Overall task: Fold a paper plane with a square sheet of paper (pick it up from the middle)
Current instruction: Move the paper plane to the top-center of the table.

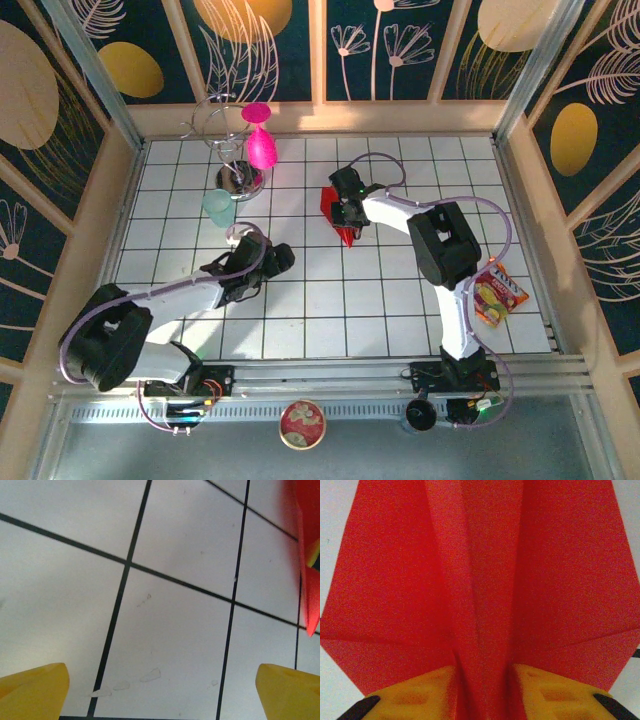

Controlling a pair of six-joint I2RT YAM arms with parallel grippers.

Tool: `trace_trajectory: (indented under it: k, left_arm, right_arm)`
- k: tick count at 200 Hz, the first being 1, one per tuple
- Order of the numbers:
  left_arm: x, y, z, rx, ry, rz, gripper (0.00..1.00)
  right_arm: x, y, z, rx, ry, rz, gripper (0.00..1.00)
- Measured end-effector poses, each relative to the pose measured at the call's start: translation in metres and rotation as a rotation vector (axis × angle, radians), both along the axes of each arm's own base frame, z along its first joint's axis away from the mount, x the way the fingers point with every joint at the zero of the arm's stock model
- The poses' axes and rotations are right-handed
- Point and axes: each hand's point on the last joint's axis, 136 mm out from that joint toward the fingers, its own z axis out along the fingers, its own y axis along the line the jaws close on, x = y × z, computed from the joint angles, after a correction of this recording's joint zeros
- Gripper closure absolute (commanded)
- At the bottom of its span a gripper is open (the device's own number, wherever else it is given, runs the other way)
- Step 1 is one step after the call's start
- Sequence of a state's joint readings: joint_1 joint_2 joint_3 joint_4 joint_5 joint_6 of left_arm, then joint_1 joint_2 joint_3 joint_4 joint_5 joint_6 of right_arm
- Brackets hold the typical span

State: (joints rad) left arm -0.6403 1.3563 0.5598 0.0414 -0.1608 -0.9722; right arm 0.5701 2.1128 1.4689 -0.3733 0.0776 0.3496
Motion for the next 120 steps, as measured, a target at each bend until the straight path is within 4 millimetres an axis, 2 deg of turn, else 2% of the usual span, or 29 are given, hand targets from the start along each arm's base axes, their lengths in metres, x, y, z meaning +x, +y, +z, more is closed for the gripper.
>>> trace_trajectory:
  k: [35, 67, 120]
  left_arm:
    - [0.004, 0.011, 0.009, 0.025, -0.025, 0.032, 0.01]
    - [0.003, 0.019, 0.009, 0.051, -0.023, 0.049, 0.01]
    - [0.002, 0.026, 0.008, 0.073, -0.019, 0.064, 0.01]
  right_arm:
    - [0.002, 0.000, -0.001, 0.002, -0.004, -0.006, 0.61]
    - [0.009, -0.001, -0.003, -0.005, -0.031, -0.035, 0.56]
    - [0.021, -0.003, -0.003, -0.038, -0.094, -0.076, 0.56]
